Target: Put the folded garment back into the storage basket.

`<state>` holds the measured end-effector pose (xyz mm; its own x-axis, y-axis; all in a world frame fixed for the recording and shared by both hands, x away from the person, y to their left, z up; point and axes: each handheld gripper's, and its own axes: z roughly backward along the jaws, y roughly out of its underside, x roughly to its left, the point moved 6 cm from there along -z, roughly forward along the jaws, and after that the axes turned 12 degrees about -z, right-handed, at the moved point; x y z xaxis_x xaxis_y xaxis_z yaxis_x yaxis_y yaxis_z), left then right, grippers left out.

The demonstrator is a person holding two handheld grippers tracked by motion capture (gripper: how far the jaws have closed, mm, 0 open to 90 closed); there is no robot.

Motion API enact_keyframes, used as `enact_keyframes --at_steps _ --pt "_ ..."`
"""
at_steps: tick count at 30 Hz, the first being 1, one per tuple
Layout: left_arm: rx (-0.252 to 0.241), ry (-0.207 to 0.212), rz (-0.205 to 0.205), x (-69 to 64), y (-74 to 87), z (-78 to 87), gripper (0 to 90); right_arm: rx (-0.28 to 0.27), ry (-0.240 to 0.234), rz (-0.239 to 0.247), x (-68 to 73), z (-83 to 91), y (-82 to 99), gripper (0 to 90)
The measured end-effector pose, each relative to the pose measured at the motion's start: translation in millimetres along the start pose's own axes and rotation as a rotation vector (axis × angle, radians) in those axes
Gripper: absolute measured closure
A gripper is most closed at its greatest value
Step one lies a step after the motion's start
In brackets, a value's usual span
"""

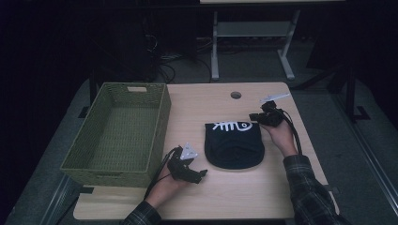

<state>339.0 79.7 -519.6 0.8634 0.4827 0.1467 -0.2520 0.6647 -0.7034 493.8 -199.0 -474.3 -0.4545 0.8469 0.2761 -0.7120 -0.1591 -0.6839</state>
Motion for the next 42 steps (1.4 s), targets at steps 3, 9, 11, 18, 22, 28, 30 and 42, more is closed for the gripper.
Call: enact_keyframes --at_steps 3,9,11,18,22,28,30,42 --pt "0.0 0.0 0.001 0.0 -0.1 0.0 11.9 0.007 0.015 0.013 -4.8 -6.8 -1.6 90.0" --pt "-0.001 0.0 0.001 0.0 0.0 0.0 11.9 0.038 0.026 -0.013 -14.2 -17.7 4.8 90.0" --pt "0.0 0.0 0.0 0.0 0.0 0.0 11.9 0.056 0.031 -0.017 -18.3 -22.0 8.7 90.0" --pt "0.0 0.0 0.0 0.0 0.0 0.0 11.9 0.082 0.023 -0.033 -23.6 -24.2 15.2 90.0" --pt "-0.001 0.0 0.001 -0.1 -0.1 -0.1 11.9 0.094 0.012 -0.033 -23.7 -19.9 18.6 90.0" --pt "0.0 0.001 0.0 0.0 0.0 0.1 11.9 0.091 -0.008 -0.028 -24.5 -12.5 25.5 90.0" --pt "0.0 0.001 -0.001 0.0 0.1 0.1 11.9 0.09 -0.016 -0.022 -24.6 -10.3 29.1 90.0" --pt "0.0 0.002 -0.001 0.0 0.0 0.1 11.9 0.107 -0.043 -0.002 -21.4 4.5 45.5 90.0"
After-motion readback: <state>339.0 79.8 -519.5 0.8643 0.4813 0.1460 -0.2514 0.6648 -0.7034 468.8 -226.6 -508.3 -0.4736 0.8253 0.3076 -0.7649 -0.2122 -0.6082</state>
